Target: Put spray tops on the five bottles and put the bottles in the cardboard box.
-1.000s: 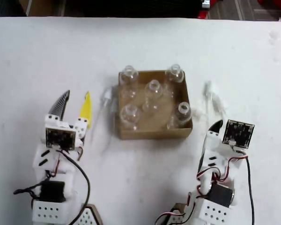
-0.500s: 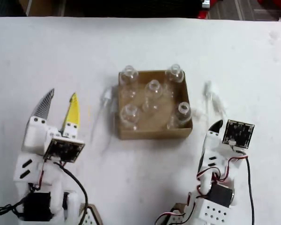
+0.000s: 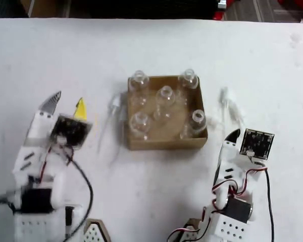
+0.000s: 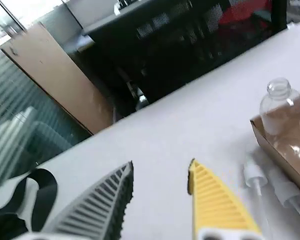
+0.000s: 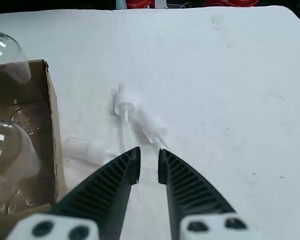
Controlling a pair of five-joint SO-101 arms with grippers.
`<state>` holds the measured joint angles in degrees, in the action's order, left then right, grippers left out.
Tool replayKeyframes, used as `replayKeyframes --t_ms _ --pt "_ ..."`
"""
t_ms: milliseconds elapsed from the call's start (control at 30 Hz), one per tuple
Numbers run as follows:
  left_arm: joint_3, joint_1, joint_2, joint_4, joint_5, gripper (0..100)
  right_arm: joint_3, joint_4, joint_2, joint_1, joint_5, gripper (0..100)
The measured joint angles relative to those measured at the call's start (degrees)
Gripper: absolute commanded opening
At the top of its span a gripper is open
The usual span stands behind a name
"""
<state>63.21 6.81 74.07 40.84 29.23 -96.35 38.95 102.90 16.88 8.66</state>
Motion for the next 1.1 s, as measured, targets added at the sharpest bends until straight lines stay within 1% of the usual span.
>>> replayKeyframes --t_ms 133,167,367,533,733,1100 --pt "-9.76 0.00 -21.54 1.93 -1.05 17 0.00 0.00 0.00 0.00 0.00 5.3" --pt "-12.84 0.00 -26.64 3.25 -1.85 17 0.00 0.00 0.00 0.00 0.00 5.3" --pt "-34.02 0.00 -55.30 14.59 -12.04 17 0.00 0.00 0.00 0.00 0.00 5.3" --pt "-50.11 -2.37 -73.32 21.01 -13.80 17 0.00 0.00 0.00 0.00 0.00 5.3" --pt "-63.91 -6.59 -88.09 22.68 -14.42 17 0.00 0.00 0.00 0.00 0.00 5.3" --pt "-78.95 -7.03 -107.08 22.77 -14.51 17 0.00 0.00 0.00 0.00 0.00 5.3"
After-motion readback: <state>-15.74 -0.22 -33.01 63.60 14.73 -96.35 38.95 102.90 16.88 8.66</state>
